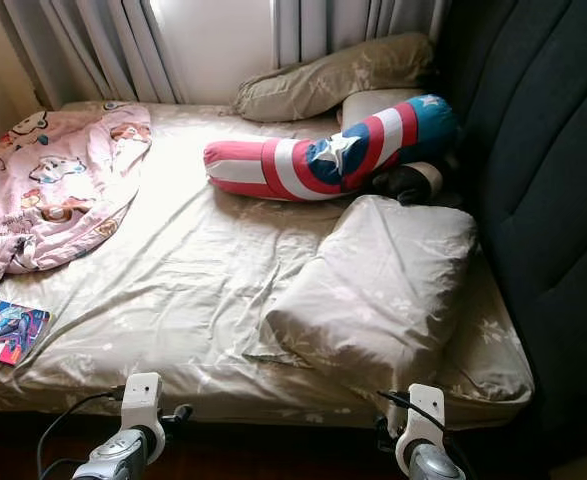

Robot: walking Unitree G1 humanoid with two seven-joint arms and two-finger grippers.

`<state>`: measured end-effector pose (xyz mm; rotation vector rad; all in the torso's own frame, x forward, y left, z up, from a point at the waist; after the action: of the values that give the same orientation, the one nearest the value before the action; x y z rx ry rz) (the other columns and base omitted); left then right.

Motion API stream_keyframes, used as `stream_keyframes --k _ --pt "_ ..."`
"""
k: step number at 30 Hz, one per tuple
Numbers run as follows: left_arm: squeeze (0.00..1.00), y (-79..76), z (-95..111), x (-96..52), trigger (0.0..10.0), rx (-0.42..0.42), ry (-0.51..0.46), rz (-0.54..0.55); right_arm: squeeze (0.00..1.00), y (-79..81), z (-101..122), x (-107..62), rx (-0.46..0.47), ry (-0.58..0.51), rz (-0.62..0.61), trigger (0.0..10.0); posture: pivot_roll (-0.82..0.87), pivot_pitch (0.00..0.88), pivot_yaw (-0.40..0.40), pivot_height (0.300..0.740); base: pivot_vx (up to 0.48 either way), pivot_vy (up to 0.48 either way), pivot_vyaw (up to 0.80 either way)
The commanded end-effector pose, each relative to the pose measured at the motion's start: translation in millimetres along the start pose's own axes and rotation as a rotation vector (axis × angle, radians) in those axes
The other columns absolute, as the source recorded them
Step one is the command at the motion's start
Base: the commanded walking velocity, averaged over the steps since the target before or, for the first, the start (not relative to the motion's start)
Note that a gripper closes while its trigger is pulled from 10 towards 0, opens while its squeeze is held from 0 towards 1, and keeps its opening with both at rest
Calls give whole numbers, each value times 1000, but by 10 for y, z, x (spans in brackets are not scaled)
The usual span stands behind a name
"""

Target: Clean up the room

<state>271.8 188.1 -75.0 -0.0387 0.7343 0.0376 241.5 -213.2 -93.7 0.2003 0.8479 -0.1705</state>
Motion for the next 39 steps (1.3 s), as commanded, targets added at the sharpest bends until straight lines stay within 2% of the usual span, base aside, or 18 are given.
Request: stream_keyframes --k 1,21,26,31,35,39 --pt "0 37 -37 -8 10000 15 18 7 0 -19 -3 -3 2 -2 -7 10000 92 0 -17 740 259 0 0" --pt "0 44 -54 -14 10000 11 16 11 0 -16 -18 -6 -5 0 -2 10000 90 0 -18 740 282 0 0" --pt "0 52 -30 -16 10000 7 -4 16 0 -14 -13 -5 -4 -4 -3 10000 89 0 -20 740 0 0 0" --pt "0 62 11 -24 10000 -1 -48 25 0 -16 -11 -8 3 -13 -5 10000 86 0 -21 740 0 0 0" --pt "0 71 43 -40 10000 -3 -96 34 0 -11 -11 -13 5 -27 8 10000 80 33 -18 740 0 0 0" --pt "0 86 80 -81 10000 -35 -178 40 0 -4 39 -32 28 -102 24 10000 61 63 -19 740 0 0 0"
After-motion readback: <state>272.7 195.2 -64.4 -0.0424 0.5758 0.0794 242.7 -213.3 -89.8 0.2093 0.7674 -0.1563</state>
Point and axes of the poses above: a point about 5 cm out from each wrist's last joint towards the gripper, its own x axis pointing out of the wrist towards the gripper, its own z axis along the axis of the wrist's last joint, y = z × x, the point moved 4 cm from there along x, pointing out of the wrist towards the gripper, and after that the axes turned 2 degrees about x, right-handed, at the moved point
